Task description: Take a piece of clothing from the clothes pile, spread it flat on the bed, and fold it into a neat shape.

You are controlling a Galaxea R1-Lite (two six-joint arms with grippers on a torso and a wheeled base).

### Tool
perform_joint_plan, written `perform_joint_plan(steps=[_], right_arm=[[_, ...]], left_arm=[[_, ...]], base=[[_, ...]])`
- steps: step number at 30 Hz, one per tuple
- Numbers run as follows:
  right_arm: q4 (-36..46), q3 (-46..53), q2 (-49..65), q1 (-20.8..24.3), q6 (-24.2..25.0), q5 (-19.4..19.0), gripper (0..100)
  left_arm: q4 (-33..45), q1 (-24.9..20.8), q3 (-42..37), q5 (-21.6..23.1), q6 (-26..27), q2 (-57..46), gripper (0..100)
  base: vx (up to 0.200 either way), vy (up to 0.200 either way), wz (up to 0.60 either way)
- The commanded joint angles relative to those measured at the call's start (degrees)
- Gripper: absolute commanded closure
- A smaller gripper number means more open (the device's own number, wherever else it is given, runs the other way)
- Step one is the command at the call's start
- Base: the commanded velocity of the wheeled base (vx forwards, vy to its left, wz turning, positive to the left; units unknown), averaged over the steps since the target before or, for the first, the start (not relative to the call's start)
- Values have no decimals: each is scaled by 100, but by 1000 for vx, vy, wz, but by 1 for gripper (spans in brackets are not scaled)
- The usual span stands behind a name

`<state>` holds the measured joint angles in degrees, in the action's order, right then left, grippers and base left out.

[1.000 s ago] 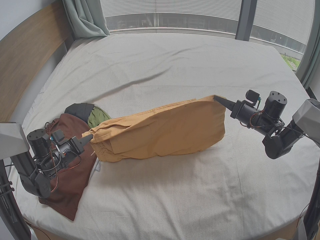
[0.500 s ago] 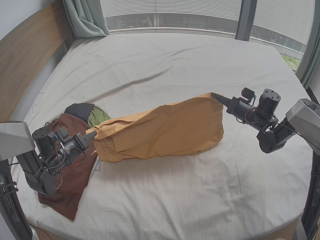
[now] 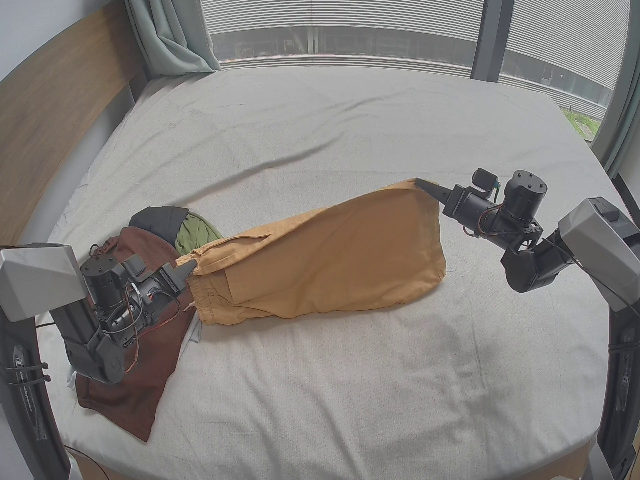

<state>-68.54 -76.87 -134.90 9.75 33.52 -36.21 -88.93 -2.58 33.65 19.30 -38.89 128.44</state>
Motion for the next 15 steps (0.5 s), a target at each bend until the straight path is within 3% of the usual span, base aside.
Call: perform_joint_plan(steps=[1,15], right_arm=[[60,-223,-265,-8,-4,0,100],[350,-952,-783,9,31,8,100]], left_arm=[[-1,-5,133,-66,-14,234,100],[-10,30,494,-181,-75,480,100]], base=[[0,0,0],[0,0,0]])
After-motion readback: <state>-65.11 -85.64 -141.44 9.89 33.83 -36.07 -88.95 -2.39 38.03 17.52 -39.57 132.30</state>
